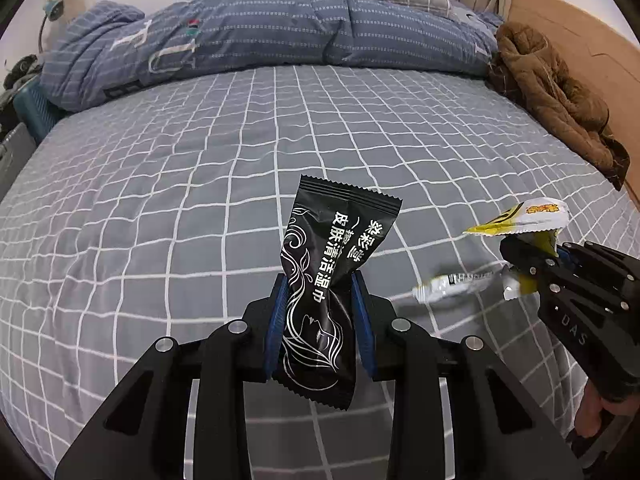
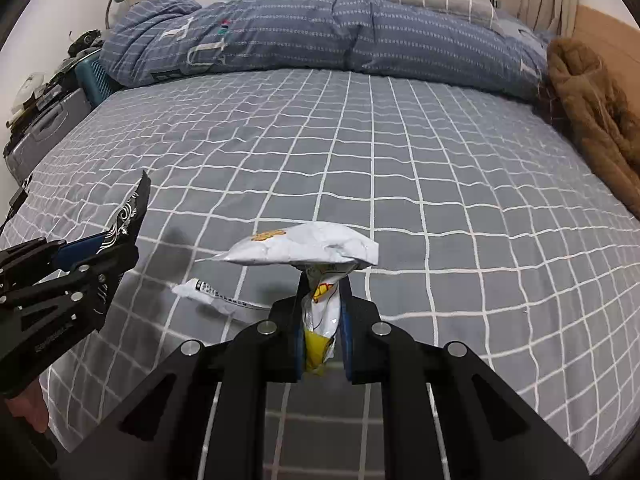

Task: Collect trash
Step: 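Lift both packets and carry them over the black bin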

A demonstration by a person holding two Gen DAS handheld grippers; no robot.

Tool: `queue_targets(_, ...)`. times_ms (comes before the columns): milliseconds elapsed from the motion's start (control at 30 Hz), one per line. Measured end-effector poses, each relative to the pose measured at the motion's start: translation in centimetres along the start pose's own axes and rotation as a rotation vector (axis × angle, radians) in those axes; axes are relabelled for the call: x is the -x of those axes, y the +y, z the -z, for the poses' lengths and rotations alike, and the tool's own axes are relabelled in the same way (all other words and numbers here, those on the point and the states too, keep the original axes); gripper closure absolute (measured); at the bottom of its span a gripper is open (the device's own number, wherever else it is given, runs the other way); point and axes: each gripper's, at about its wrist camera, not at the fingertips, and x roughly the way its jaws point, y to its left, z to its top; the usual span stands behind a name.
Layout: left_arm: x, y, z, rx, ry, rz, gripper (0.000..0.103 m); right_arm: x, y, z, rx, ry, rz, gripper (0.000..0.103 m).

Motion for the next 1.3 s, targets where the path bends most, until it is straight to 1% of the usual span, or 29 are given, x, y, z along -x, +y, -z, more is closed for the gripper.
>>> queue_targets(300,2.5,-0.1,1.9,0.01,-0.02,-0.001,0.073,3.3,0.6,1.8,-0.007,-0.024,-0.003,0.09)
queue_targets(667,5.0,0.4,4.5,0.034,-0.023,-0.007,0.073,6.5,1.7,3.9,-0.004,-0.046,-0.013,0.09)
queue_targets(1033,7.7,1.1,7.2,0.061,-0.03,-0.016,0.073,9.0,2.5,5.6,0.004,-0.058,-0.005,0.09)
queue_targets(1300,9.1,1.1,9.5,0.075,-0.018,-0.015,0.073,10.1,3.6,7.0,0.011,-0.055,-0.007,0.09)
